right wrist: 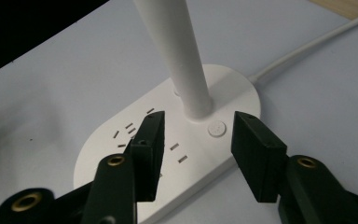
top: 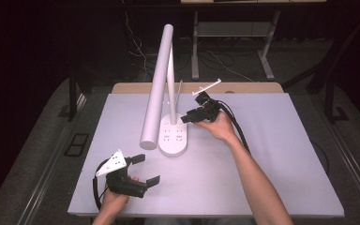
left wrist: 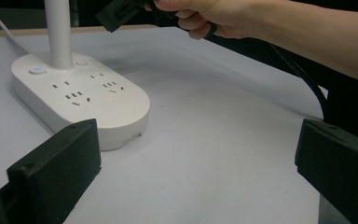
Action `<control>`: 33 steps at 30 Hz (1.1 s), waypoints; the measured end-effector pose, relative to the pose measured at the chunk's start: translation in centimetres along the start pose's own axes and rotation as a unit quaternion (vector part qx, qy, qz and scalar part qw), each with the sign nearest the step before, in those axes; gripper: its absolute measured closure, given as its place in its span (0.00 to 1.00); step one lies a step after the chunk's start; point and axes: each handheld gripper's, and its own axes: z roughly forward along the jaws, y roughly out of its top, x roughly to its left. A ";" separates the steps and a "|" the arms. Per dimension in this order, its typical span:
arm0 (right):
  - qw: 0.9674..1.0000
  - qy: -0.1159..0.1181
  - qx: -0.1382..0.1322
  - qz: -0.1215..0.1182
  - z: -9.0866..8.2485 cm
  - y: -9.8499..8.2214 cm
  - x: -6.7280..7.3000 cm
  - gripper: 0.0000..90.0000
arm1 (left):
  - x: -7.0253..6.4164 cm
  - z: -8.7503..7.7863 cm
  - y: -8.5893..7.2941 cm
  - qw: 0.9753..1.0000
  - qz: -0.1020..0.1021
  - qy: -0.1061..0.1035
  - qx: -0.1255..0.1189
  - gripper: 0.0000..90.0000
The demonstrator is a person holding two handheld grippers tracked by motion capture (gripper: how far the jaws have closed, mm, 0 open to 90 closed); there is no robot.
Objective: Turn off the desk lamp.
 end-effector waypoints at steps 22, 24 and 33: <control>0.998 0.010 -0.038 0.045 2.9 -0.7 -2.0 1.00 | 0.0 -0.1 0.0 1.000 0.000 -0.003 0.000 0.00; 0.998 0.012 -0.038 0.053 3.2 -0.8 -2.2 1.00 | 0.0 -0.1 0.0 1.000 -0.001 -0.003 -0.001 0.00; 0.997 0.019 -0.034 0.059 4.5 -1.3 -2.4 1.00 | 0.0 -0.1 0.0 1.000 -0.001 -0.003 -0.001 0.00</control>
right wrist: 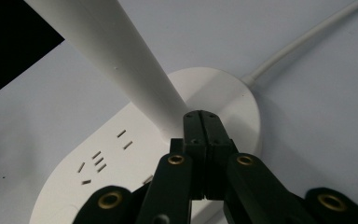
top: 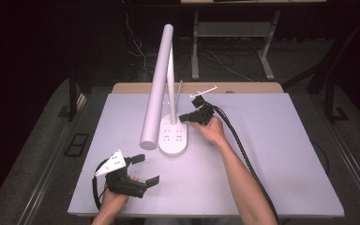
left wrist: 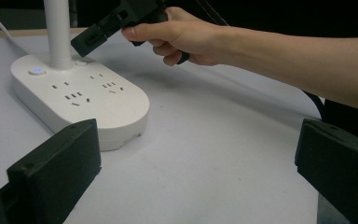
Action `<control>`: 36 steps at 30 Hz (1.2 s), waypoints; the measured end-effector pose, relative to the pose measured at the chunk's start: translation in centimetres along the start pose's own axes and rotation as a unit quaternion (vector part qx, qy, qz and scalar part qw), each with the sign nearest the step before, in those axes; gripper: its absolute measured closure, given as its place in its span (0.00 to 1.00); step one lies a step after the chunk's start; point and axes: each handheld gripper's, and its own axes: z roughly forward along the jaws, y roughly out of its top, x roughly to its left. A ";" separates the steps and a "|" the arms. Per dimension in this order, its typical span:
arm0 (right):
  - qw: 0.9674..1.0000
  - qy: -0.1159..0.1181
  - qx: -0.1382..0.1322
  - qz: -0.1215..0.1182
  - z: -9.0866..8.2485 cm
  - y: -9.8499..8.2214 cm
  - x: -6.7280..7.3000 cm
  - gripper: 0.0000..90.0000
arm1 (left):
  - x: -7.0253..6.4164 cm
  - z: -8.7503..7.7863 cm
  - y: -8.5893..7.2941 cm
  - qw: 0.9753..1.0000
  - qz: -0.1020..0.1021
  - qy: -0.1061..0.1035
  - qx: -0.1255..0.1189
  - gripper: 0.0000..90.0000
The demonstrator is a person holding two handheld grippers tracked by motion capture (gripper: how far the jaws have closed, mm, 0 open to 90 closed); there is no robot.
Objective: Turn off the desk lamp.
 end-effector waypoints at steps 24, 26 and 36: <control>1.000 -0.001 -0.008 0.009 0.7 -0.4 0.0 1.00 | 0.0 0.1 0.0 1.000 -0.002 0.001 0.001 0.00; 1.000 0.000 -0.009 0.008 0.7 -0.4 0.0 1.00 | 0.0 0.0 0.0 1.000 -0.001 0.001 0.000 0.00; 1.000 -0.003 -0.003 0.001 0.6 -0.5 0.0 1.00 | 0.0 0.1 0.0 1.000 0.000 0.001 0.001 0.00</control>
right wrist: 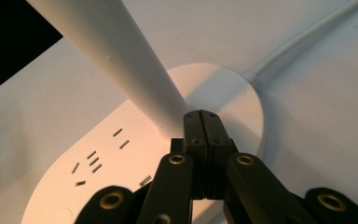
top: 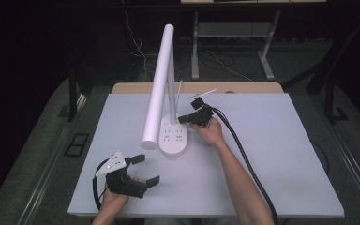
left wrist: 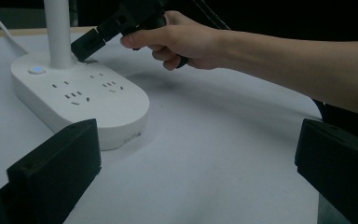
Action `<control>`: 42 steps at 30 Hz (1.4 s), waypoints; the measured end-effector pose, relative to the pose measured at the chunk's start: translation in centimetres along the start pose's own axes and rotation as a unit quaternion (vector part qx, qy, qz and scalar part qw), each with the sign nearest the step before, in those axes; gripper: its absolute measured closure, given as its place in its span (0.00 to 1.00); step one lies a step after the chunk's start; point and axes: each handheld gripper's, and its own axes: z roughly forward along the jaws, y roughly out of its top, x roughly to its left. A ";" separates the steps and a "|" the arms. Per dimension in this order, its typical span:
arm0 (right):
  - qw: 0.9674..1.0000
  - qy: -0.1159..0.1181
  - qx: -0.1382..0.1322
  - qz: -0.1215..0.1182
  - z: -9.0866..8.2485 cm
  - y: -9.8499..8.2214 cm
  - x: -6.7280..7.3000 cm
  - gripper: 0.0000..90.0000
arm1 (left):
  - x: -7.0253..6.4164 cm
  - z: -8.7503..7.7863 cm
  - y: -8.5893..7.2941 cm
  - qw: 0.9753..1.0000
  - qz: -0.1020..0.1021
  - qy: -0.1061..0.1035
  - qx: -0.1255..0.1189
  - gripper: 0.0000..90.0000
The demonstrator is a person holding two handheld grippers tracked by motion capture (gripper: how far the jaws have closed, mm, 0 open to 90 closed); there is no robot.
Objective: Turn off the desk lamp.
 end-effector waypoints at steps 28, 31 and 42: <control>1.000 -0.009 -0.022 0.000 -0.1 -0.7 0.4 1.00 | -0.1 0.0 0.0 1.000 0.004 -0.001 0.003 0.00; 1.000 -0.012 -0.021 -0.004 -0.1 -0.6 0.5 1.00 | -0.2 0.1 0.1 1.000 0.007 -0.002 0.003 0.00; 1.000 -0.019 -0.021 -0.006 0.1 -0.6 0.4 1.00 | -0.3 0.1 0.1 1.000 0.006 -0.002 0.003 0.00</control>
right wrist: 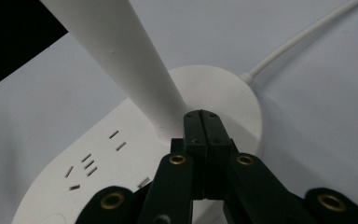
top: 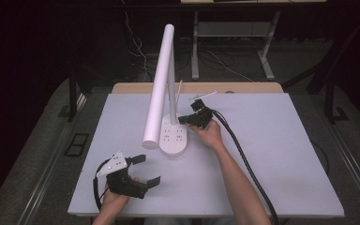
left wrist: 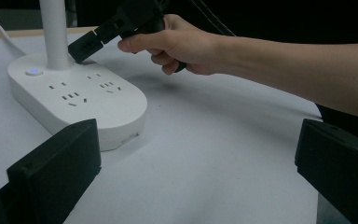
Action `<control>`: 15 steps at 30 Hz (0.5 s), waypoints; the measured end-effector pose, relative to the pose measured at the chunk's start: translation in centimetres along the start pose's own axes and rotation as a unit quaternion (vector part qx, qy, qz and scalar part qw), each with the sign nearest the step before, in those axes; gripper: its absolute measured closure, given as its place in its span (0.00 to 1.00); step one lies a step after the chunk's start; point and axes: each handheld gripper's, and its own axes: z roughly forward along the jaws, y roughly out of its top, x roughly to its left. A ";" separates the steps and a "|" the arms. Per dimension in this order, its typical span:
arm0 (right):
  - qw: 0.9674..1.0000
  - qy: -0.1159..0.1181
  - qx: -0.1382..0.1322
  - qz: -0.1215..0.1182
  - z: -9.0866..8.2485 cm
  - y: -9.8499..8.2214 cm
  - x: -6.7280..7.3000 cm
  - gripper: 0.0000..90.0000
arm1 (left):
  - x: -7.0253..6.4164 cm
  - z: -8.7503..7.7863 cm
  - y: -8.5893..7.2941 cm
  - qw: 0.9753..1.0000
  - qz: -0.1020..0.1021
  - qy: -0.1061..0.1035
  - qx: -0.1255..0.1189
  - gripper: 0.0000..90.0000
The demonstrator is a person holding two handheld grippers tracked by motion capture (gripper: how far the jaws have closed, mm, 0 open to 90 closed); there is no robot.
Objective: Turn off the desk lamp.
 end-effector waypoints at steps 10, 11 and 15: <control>1.000 0.003 -0.003 0.007 -0.1 0.1 0.0 1.00 | 0.2 -0.2 0.0 1.000 -0.004 0.002 -0.004 0.00; 1.000 0.003 -0.003 0.007 -0.1 0.1 0.0 1.00 | 0.2 -0.3 0.0 1.000 -0.004 0.002 -0.004 0.00; 1.000 -0.008 0.005 0.006 -0.5 0.1 -0.1 1.00 | 0.2 -0.3 0.0 1.000 -0.005 0.002 -0.005 0.00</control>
